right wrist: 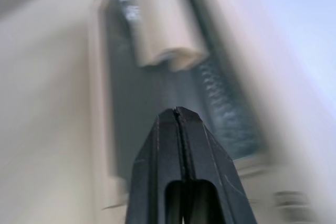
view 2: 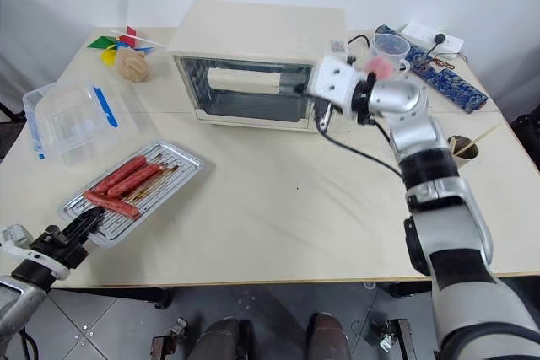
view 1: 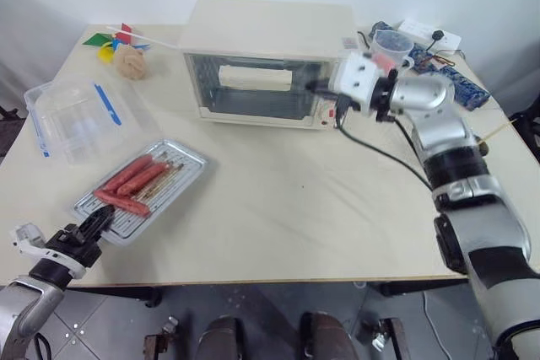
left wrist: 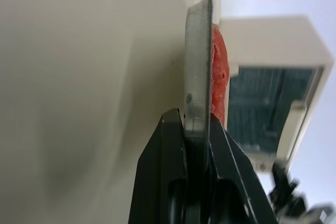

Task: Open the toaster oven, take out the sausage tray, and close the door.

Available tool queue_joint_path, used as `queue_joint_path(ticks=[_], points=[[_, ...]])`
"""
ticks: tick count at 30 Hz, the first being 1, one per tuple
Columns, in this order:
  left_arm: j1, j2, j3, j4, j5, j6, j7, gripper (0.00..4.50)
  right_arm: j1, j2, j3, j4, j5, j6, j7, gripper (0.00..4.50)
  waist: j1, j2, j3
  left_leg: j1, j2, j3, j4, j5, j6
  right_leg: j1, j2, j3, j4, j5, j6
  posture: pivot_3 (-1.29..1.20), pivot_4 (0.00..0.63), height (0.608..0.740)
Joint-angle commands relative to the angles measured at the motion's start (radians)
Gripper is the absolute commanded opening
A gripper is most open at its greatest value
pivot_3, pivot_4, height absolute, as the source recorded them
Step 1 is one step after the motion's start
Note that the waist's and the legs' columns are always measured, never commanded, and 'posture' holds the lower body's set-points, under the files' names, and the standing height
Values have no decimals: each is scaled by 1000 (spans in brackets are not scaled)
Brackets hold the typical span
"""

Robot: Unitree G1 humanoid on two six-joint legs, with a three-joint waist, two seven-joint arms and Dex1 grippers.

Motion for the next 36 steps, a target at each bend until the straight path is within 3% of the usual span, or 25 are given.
queue_joint_path(ticks=[1,7,12,20,23,27,33,35,36], points=[[0,26,-11,-16,-35,24,-46,0,-50,0,-22,69,-10,-58,-26,22,0,0,0,0,0,0,0,0,0,0,0,0,0,0,0,0,150,740],[-22,62,-53,-25,-35,58,-81,0,-18,14,-38,-3,49,-44,68,22,-2,0,0,0,0,0,-1,0,0,0,0,0,0,0,0,0,150,740],[-83,123,-124,-22,-35,109,-121,0,138,-11,-37,-350,182,172,236,22,2,0,0,0,0,-1,-1,0,0,0,0,0,0,0,0,0,150,740],[-236,256,-323,126,-35,204,-175,0,413,-109,-31,-774,254,483,293,22,6,0,0,0,-1,-2,-1,0,0,-1,0,0,1,0,0,0,150,740],[-303,289,-409,189,-35,229,-197,0,508,-174,-34,-893,313,588,362,596,6,0,0,0,-1,-1,-2,0,0,-1,0,1,0,0,0,0,150,740],[-445,299,-529,289,25,278,-249,0,663,-254,-105,-1047,439,625,436,1933,12,0,0,0,-1,1,-2,0,0,-1,0,0,0,0,0,0,150,740],[-667,264,-659,445,265,368,-404,0,791,-295,-219,-1126,535,686,390,3920,9,0,0,0,-2,5,-2,0,0,-1,0,0,0,0,0,0,150,740],[-728,245,-696,489,364,379,-468,0,824,-307,-253,-1137,543,705,367,4425,13,0,0,0,-2,5,-2,0,0,-1,1,-1,0,0,0,0,150,740],[-749,239,-711,504,412,381,-500,0,837,-313,-263,-1143,542,711,357,4468,14,0,0,0,-2,5,-2,0,0,-1,1,-1,0,0,0,0,150,740]])
